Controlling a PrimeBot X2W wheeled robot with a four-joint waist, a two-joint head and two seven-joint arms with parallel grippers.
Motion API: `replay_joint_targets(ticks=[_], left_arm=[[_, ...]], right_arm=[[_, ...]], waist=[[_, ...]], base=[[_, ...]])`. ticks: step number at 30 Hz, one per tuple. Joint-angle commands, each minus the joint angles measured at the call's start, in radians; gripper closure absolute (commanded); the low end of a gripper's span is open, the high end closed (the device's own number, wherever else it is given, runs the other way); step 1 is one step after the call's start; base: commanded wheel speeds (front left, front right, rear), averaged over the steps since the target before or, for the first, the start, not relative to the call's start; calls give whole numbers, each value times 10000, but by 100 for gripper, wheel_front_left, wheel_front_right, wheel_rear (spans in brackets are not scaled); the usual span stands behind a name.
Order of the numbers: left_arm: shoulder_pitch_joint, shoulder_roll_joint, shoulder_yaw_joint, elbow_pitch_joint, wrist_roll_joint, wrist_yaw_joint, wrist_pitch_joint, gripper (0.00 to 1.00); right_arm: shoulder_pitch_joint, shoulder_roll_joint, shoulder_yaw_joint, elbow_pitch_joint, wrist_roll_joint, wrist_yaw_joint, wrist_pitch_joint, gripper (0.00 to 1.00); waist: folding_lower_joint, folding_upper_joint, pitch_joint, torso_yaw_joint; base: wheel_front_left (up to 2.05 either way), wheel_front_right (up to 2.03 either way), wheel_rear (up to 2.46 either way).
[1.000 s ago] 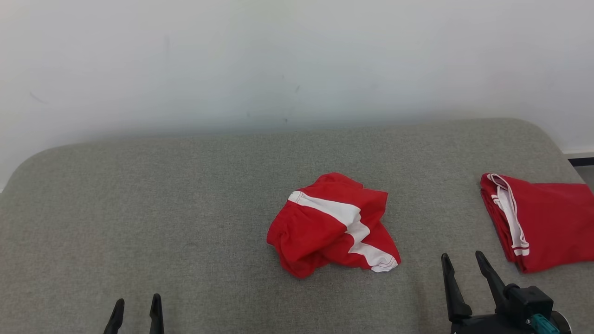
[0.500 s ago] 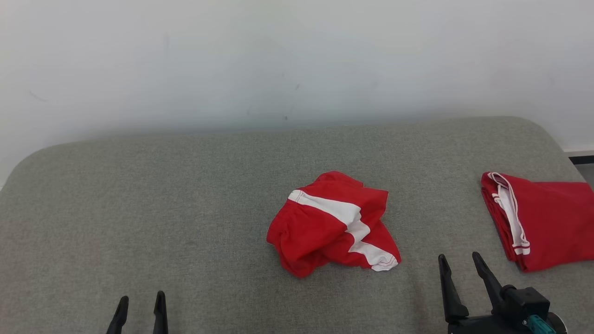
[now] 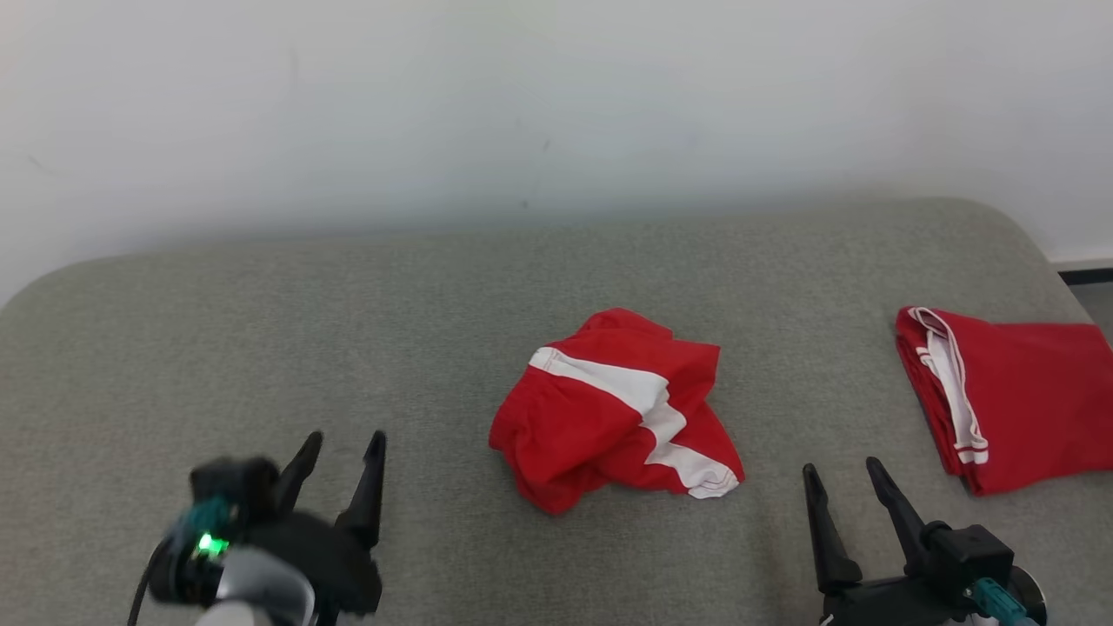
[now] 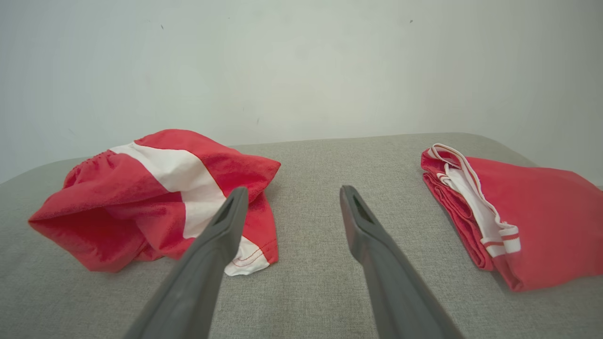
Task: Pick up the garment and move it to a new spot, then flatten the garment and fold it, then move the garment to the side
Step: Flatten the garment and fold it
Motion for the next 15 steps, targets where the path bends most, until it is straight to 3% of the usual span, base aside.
replay_joint_targets(ticks=[1,2,11,15], left_arm=[[-865,10,-188,456,-247,-70,912,0],[-865,10,-188,456,-247,-70,912,0],[-3656,-232,-361,2244,-1560,71,4252,0],[-4321,-297,-460,2699,-1825,265,5033,0]], right_arm=[[-106,8,139,-37,-6,-24,-7,0],[-106,8,139,-37,-6,-24,-7,0],[-518,-44,648,-53,97,-24,44,0],[-728,-60,903,-5,154,-24,37,0]], waist=[[0,-1,193,-309],[0,-1,193,-309],[0,-1,845,-1319],[0,-1,1132,-1755]], base=[[0,0,0],[0,0,0],[0,0,0],[0,0,0]])
